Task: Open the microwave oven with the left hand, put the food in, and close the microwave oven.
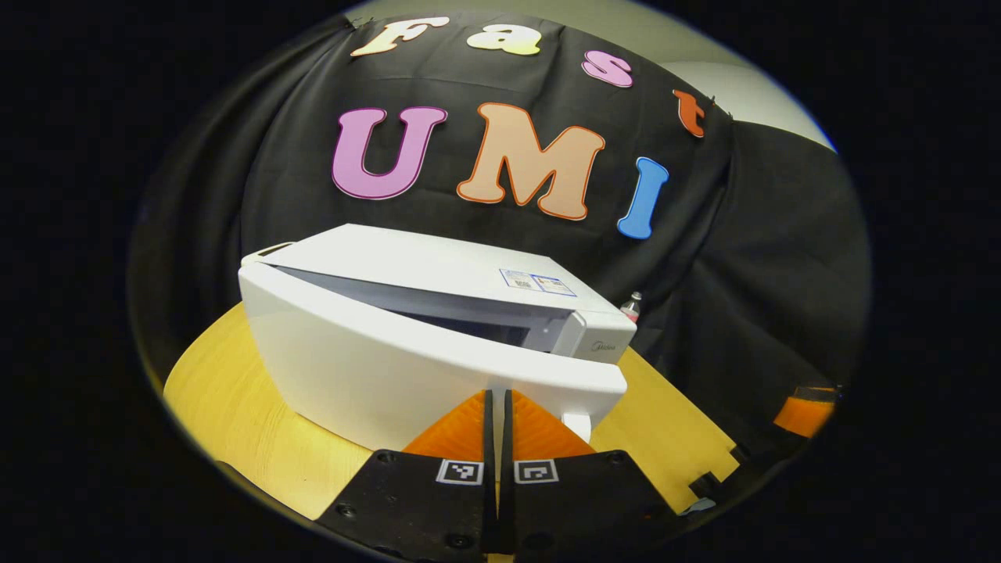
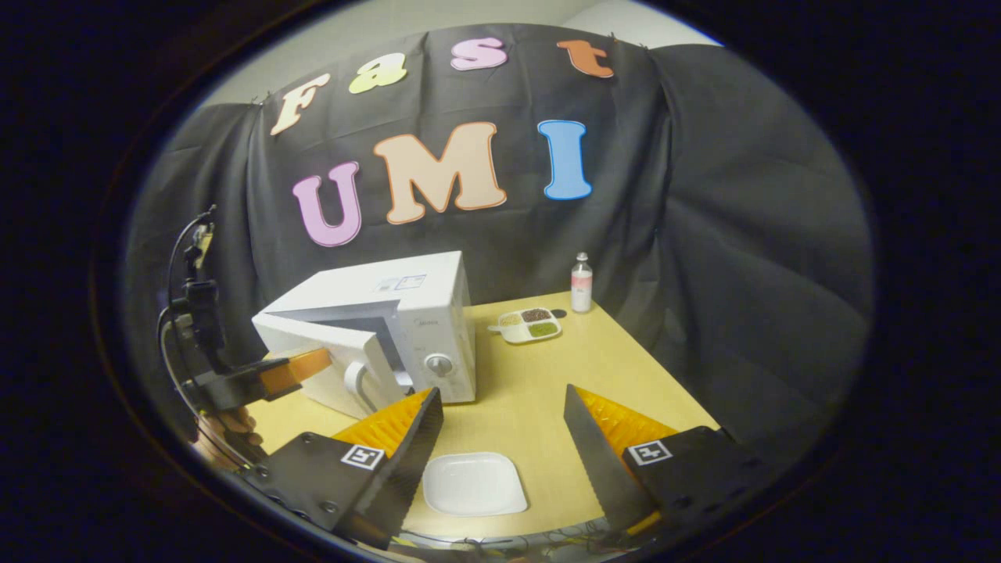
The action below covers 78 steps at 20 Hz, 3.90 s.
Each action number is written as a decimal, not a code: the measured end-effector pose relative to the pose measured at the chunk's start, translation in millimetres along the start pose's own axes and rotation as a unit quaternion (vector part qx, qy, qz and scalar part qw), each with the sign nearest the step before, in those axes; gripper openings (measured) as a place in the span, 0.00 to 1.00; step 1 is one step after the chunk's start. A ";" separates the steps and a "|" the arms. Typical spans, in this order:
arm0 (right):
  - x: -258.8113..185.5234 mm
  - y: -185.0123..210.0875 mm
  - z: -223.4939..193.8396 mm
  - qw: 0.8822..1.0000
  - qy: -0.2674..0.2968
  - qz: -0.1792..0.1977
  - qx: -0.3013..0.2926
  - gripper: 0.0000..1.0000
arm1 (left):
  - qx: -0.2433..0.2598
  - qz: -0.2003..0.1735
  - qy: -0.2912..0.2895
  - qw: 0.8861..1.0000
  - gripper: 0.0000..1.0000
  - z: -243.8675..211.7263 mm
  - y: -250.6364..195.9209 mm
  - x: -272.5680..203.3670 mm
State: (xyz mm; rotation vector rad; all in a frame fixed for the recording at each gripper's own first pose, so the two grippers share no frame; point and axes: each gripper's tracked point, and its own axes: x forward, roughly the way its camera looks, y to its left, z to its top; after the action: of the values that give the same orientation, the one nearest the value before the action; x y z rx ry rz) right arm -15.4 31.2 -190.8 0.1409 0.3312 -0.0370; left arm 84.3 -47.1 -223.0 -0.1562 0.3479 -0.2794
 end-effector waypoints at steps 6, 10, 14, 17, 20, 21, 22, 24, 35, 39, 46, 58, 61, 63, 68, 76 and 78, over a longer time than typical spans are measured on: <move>4.0 -4.7 1.3 1.000 0.004 -0.005 -0.005 0.92 | -0.013 0.001 -0.005 1.000 0.00 4.5 -13.9 31.4; 8.9 -9.9 3.2 1.000 0.006 -0.009 -0.006 0.96 | -0.027 0.008 -0.007 1.000 0.00 5.5 -15.2 43.3; 13.8 -14.1 -1.6 1.000 0.016 -0.006 -0.010 0.92 | -0.025 0.020 -0.019 0.999 0.00 13.8 -11.1 50.3; 18.7 -14.2 -0.7 1.000 0.020 -0.002 -0.012 0.92 | -0.036 0.024 -0.021 0.999 0.00 14.6 -11.2 51.0; 26.5 -13.6 -0.8 1.000 0.022 0.004 -0.010 0.92 | -0.034 0.030 -0.025 0.999 0.00 15.0 -10.3 52.3; 29.5 -13.8 -1.3 1.000 0.023 0.005 -0.009 0.92 | -0.032 0.033 -0.027 0.999 0.00 16.0 -9.8 52.2; 31.7 -15.3 -1.4 1.000 0.025 0.005 -0.007 0.92 | -0.033 0.035 -0.031 0.998 0.00 17.2 -9.2 53.6; 35.9 -16.4 -1.6 1.000 0.028 0.006 -0.002 0.97 | -0.038 0.037 -0.033 0.998 0.00 16.3 -8.0 53.7; 40.3 -11.6 0.1 0.999 0.030 0.019 -0.003 0.92 | -0.023 0.028 -0.035 0.999 0.00 12.5 -17.7 67.9; 34.7 -10.4 3.4 0.999 0.026 0.017 0.001 0.92 | -0.027 0.020 -0.029 0.999 0.00 11.0 -18.3 65.8; 31.3 -9.1 8.1 1.000 0.020 0.017 0.003 0.92 | -0.020 0.039 -0.032 0.999 0.01 23.3 -10.6 46.1; 20.8 12.3 22.1 0.999 0.000 0.043 -0.014 0.92 | 0.029 0.075 -0.042 0.996 0.97 32.7 2.3 -66.4; 14.4 14.7 31.1 0.999 -0.013 0.050 -0.009 0.92 | 0.012 0.084 -0.050 0.995 0.97 41.6 -1.1 -93.3; 10.7 14.4 40.3 0.998 -0.025 0.050 -0.009 0.96 | 0.012 0.102 -0.062 0.993 0.97 51.3 4.5 -108.5; -2.9 9.7 62.6 0.997 -0.054 0.050 -0.013 0.92 | 0.032 0.117 -0.084 0.989 0.96 72.2 5.2 -129.7; -17.0 -3.5 69.3 0.997 -0.066 0.049 -0.011 0.96 | 0.070 0.105 -0.109 0.986 0.96 92.1 -14.2 -131.4; -18.7 -5.8 70.0 0.996 -0.068 0.050 -0.010 0.91 | 0.070 0.102 -0.108 0.986 0.96 91.3 -19.2 -130.5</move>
State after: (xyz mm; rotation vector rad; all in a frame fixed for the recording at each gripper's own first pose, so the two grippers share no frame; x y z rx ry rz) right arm -10.9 15.7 -120.0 0.1337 0.1889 0.0564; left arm -5.5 -17.3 -93.4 -0.0115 0.1255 -0.0829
